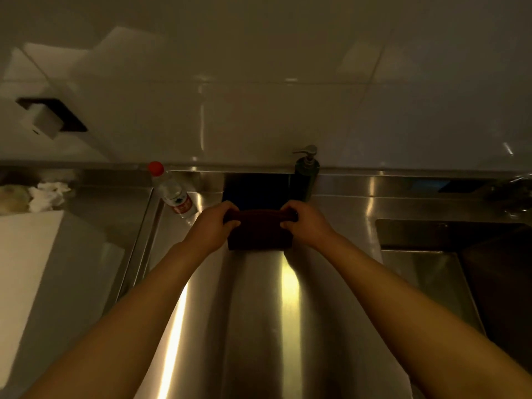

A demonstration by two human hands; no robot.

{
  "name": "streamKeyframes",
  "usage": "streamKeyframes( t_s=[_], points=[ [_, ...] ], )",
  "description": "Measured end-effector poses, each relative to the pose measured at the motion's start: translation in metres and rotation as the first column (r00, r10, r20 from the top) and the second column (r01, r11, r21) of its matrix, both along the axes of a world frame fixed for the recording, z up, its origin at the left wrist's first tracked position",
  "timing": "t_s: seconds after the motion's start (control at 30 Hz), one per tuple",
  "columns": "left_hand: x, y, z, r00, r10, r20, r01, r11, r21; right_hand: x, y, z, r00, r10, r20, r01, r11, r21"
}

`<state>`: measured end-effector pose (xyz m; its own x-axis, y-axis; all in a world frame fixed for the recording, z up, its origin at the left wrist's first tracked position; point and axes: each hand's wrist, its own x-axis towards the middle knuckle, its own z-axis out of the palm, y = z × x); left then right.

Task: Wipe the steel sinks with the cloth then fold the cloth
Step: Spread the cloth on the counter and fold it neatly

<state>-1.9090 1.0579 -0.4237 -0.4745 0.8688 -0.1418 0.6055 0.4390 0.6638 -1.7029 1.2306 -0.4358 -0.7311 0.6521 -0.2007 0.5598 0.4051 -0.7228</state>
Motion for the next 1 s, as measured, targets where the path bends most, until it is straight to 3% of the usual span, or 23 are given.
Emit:
streamKeyframes(
  t_s=[0.27, 0.63, 0.73, 0.8, 0.9, 1.0],
  points=[
    [-0.053, 0.033, -0.031, 0.999, -0.043, 0.022, 0.044, 0.999, -0.014, -0.056, 0.016, -0.02, 0.993, -0.1, 0.068, 0.1, 0.995, -0.001],
    [-0.084, 0.059, -0.064, 0.997, 0.079, -0.003, -0.079, 0.997, 0.006, -0.102, 0.012, -0.033, 0.956, -0.289, 0.054, 0.283, 0.954, 0.097],
    [-0.085, 0.061, -0.062, 0.989, 0.104, -0.103, -0.099, 0.994, 0.054, -0.108, 0.003, -0.036, 0.963, -0.241, 0.121, 0.212, 0.954, 0.214],
    [-0.077, 0.055, -0.063, 0.986, 0.028, -0.164, -0.021, 0.999, 0.04, -0.106, -0.007, -0.041, 0.974, -0.176, 0.141, 0.134, 0.955, 0.265],
    [-0.059, 0.039, -0.072, 0.958, -0.163, -0.237, 0.151, 0.986, -0.065, -0.1, -0.019, -0.054, 0.979, 0.002, 0.205, -0.063, 0.955, 0.289],
    [-0.051, 0.026, -0.085, 0.926, -0.266, -0.269, 0.224, 0.958, -0.179, -0.094, -0.018, -0.065, 0.951, 0.118, 0.286, -0.19, 0.952, 0.239]
  ],
)
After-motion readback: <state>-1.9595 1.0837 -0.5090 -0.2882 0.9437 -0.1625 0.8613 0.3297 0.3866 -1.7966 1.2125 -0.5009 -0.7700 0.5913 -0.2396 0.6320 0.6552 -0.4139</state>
